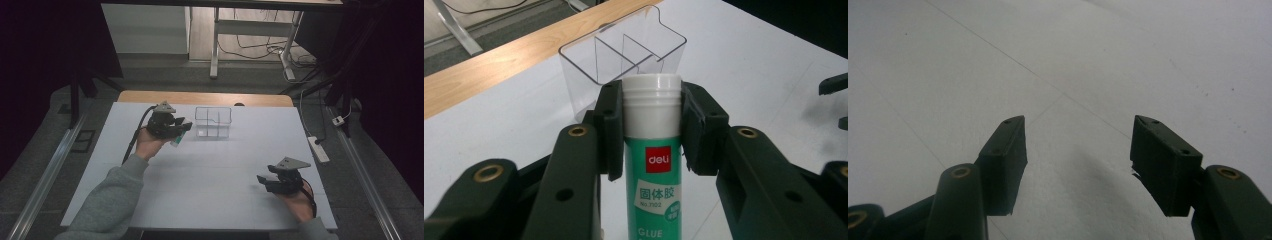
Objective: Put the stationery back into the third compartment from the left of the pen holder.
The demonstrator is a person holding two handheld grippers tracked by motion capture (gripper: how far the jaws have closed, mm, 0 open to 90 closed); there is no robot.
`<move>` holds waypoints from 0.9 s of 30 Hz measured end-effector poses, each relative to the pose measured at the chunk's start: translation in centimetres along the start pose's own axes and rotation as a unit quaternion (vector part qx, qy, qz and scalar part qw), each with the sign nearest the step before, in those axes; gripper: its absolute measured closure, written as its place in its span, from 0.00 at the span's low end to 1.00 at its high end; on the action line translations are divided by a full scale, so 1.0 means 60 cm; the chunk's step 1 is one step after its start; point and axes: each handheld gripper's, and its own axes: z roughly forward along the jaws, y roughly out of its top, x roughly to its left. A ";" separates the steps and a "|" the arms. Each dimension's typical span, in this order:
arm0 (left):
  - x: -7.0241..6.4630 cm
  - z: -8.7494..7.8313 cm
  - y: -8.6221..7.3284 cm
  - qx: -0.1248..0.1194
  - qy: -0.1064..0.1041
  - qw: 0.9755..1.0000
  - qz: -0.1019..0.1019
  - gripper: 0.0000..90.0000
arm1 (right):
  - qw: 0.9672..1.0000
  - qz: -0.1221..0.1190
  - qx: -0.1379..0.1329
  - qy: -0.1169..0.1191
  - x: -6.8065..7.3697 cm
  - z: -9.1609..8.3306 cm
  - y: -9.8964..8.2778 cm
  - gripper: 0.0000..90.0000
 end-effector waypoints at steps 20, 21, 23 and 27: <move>0.005 0.036 0.055 -0.034 -0.022 0.999 -0.013 0.71 | 1.000 -0.004 0.003 0.006 -0.001 0.003 0.000 0.42; 0.005 0.040 0.059 -0.033 -0.022 0.999 -0.013 0.71 | 1.000 -0.004 0.003 0.006 -0.001 0.003 0.000 0.42; 0.004 0.046 0.066 -0.030 -0.017 0.999 -0.008 0.71 | 1.000 -0.003 0.003 0.005 -0.001 0.003 0.000 0.42; 0.001 0.059 0.082 -0.031 -0.015 0.999 -0.003 0.71 | 1.000 -0.004 0.003 0.006 -0.001 0.003 -0.001 0.42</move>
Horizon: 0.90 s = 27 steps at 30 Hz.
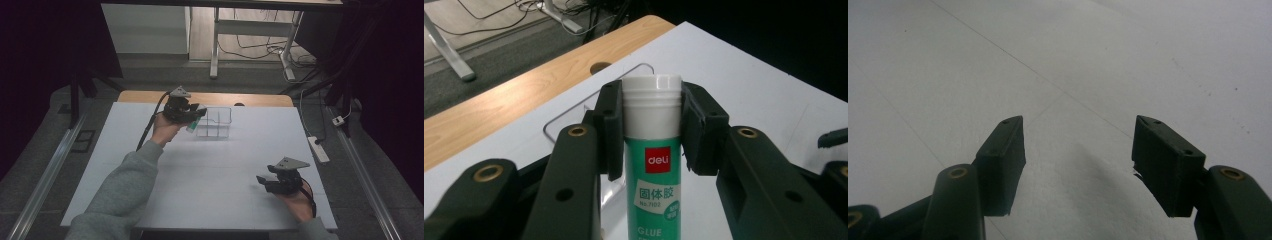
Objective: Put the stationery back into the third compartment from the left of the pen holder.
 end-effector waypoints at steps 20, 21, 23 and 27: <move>-0.008 0.062 0.065 -0.008 0.008 1.000 0.005 0.71 | 1.000 0.004 0.004 0.001 -0.001 0.000 -0.001 0.42; -0.010 0.065 0.068 -0.010 0.007 1.000 0.007 0.71 | 1.000 0.004 0.002 0.001 -0.001 0.000 -0.002 0.42; -0.013 0.071 0.073 -0.015 0.008 1.000 0.011 0.71 | 1.000 0.008 0.000 0.002 0.000 -0.001 -0.002 0.42; -0.016 0.084 0.079 -0.016 0.003 1.000 0.013 0.71 | 1.000 0.009 0.000 0.002 -0.002 -0.001 -0.003 0.42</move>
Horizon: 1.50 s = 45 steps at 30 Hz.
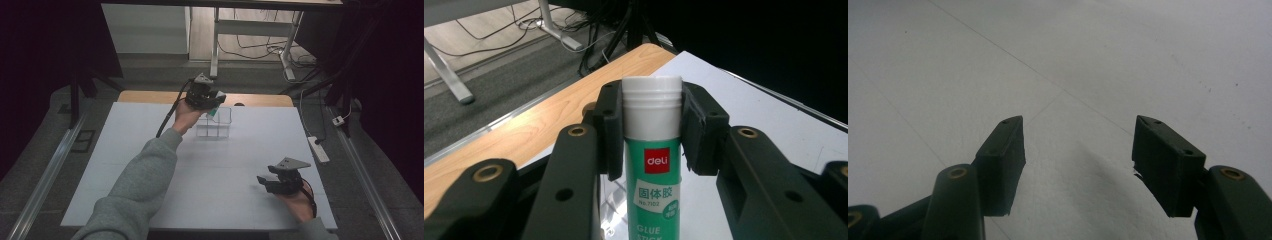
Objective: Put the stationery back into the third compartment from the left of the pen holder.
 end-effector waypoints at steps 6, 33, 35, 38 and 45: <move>0.001 0.019 0.002 -0.004 -0.003 1.000 -0.017 0.71 | 1.000 -0.001 0.000 0.000 0.000 0.001 0.000 0.41; 0.012 0.104 0.008 0.003 0.007 1.000 -0.027 0.53 | 1.000 0.002 0.002 -0.006 -0.007 0.000 -0.002 0.40; 0.010 0.101 0.010 0.008 0.012 1.000 -0.021 0.46 | 1.000 0.003 0.002 -0.008 -0.006 0.001 -0.003 0.40; 0.014 0.091 0.011 0.014 0.001 1.000 -0.020 0.41 | 1.000 0.001 0.004 -0.006 -0.006 0.001 -0.002 0.40; 0.015 0.070 0.001 0.028 -0.012 1.000 -0.007 0.41 | 1.000 -0.001 0.005 -0.005 -0.005 0.001 -0.002 0.40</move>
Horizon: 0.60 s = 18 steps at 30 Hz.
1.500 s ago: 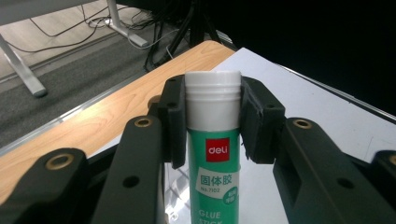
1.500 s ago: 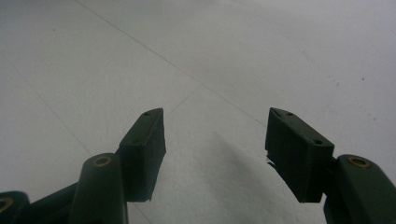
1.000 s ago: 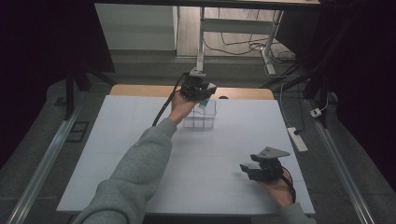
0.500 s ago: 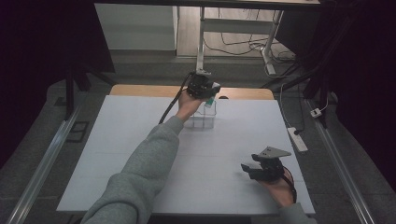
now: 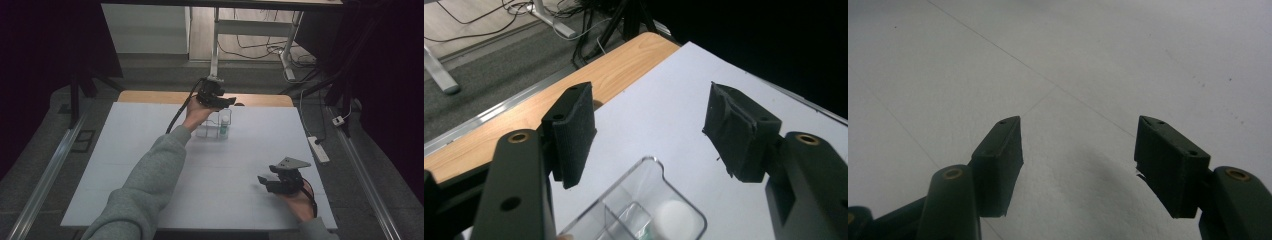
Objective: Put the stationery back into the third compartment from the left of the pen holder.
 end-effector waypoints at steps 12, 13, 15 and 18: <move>-0.003 -0.035 -0.036 0.009 -0.010 1.000 0.013 0.42 | 1.000 0.000 0.000 0.000 -0.001 0.000 0.000 0.39; -0.003 -0.040 -0.040 0.010 -0.010 1.000 0.015 0.42 | 1.000 -0.001 0.000 0.000 0.000 0.000 0.000 0.39; -0.004 -0.048 -0.047 0.012 -0.009 1.000 0.020 0.42 | 1.000 -0.001 0.001 0.000 0.000 0.000 0.000 0.39; -0.005 -0.062 -0.058 0.015 -0.005 0.999 0.029 0.43 | 1.000 0.000 0.000 -0.002 0.000 -0.001 0.000 0.39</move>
